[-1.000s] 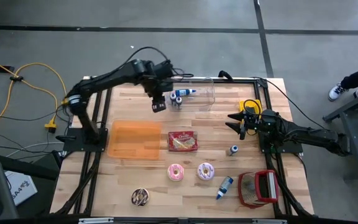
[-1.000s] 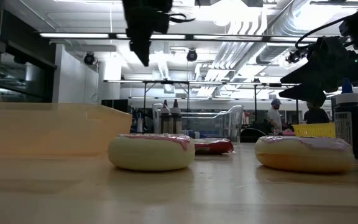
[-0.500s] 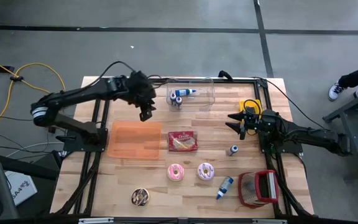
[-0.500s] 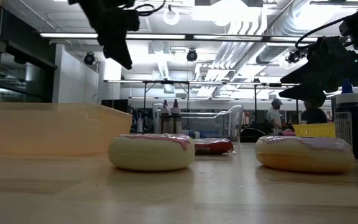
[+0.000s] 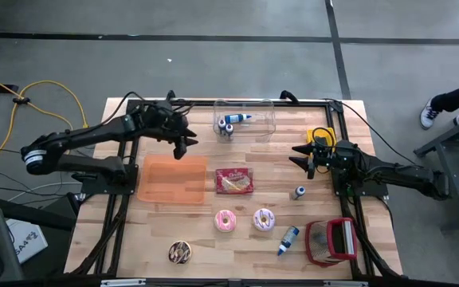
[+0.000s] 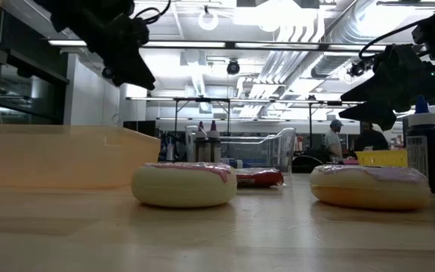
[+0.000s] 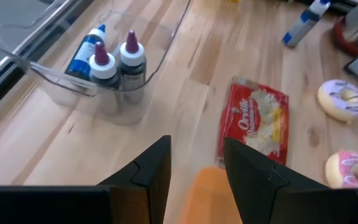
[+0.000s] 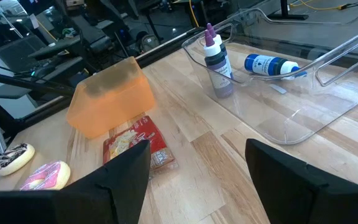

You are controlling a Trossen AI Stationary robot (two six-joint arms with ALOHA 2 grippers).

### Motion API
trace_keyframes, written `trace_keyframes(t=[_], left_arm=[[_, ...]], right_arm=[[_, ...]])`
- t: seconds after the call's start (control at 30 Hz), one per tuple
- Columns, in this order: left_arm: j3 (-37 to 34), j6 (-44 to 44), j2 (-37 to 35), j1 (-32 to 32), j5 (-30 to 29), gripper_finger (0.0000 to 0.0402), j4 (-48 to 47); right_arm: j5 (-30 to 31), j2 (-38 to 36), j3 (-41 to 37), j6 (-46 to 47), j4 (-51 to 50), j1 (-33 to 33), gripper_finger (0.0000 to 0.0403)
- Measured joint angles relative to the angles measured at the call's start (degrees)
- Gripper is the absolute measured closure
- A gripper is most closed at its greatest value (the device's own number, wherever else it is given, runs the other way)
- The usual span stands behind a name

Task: Pick & Place Food Item
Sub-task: Put the top blue food coloring bottle into the transparent bin

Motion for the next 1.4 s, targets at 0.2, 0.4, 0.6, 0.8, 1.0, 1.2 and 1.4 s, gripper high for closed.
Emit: trace_keyframes(t=[0.2, 0.4, 0.6, 0.8, 1.0, 1.2, 1.4], left_arm=[[-4.66, -0.86, -1.72, 2.81, 3.1, 0.026, 4.74], [-5.52, -0.71, -1.72, 3.91, 4.5, 0.026, 4.82], [-5.52, 0.24, -1.72, 3.88, 4.63, 0.026, 4.86], [-5.52, -1.08, -1.7, 3.88, 4.62, 0.026, 5.09], [-5.52, -1.17, -1.69, 3.88, 4.6, 0.026, 5.13], [-5.52, -2.81, -1.67, 3.88, 4.58, 0.026, 5.13], [-5.52, -2.16, -1.67, 3.88, 4.56, 0.026, 5.13]], right_arm=[[0.0, 0.0, 0.0, 0.01, 0.0, 0.0, 0.0152], [0.0, 0.0, 0.0, 0.01, 0.0, -0.02, 0.0152], [0.0, 0.0, 0.0, -0.01, 0.0, -0.01, 0.0152], [0.0, 0.0, 0.0, -0.01, 0.0, 0.0, 0.0152], [0.0, 0.0, 0.0, 0.01, 0.0, -0.02, 0.0152], [0.0, 0.0, 0.0, 0.01, 0.0, -0.02, 0.0152], [0.0, 0.0, 0.0, -0.01, 0.0, 0.0, 0.0152]])
